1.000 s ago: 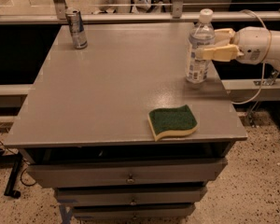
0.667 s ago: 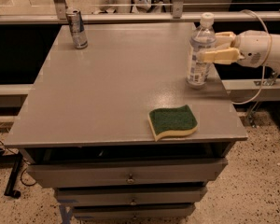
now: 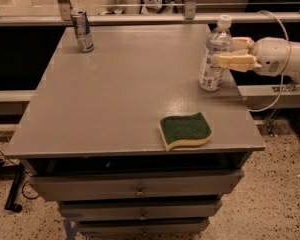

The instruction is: Place blue plastic bottle upright

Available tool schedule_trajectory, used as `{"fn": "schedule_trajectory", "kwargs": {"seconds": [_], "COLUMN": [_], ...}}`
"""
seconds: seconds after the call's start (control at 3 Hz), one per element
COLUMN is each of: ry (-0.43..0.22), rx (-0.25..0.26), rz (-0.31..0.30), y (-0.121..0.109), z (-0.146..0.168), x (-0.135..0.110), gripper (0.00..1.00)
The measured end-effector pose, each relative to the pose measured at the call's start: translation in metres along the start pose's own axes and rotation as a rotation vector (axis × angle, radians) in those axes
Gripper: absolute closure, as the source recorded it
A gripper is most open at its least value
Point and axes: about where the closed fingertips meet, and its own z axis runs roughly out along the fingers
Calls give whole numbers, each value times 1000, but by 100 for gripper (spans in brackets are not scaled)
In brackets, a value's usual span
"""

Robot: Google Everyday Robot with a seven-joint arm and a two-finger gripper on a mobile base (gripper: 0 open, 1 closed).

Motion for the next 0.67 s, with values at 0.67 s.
{"fn": "schedule_trajectory", "kwargs": {"seconds": [0.67], "ry": [23], "rx": [2], "rz": [-6], "y": [1], "z": [-9], "x": [5], "gripper": [0]}}
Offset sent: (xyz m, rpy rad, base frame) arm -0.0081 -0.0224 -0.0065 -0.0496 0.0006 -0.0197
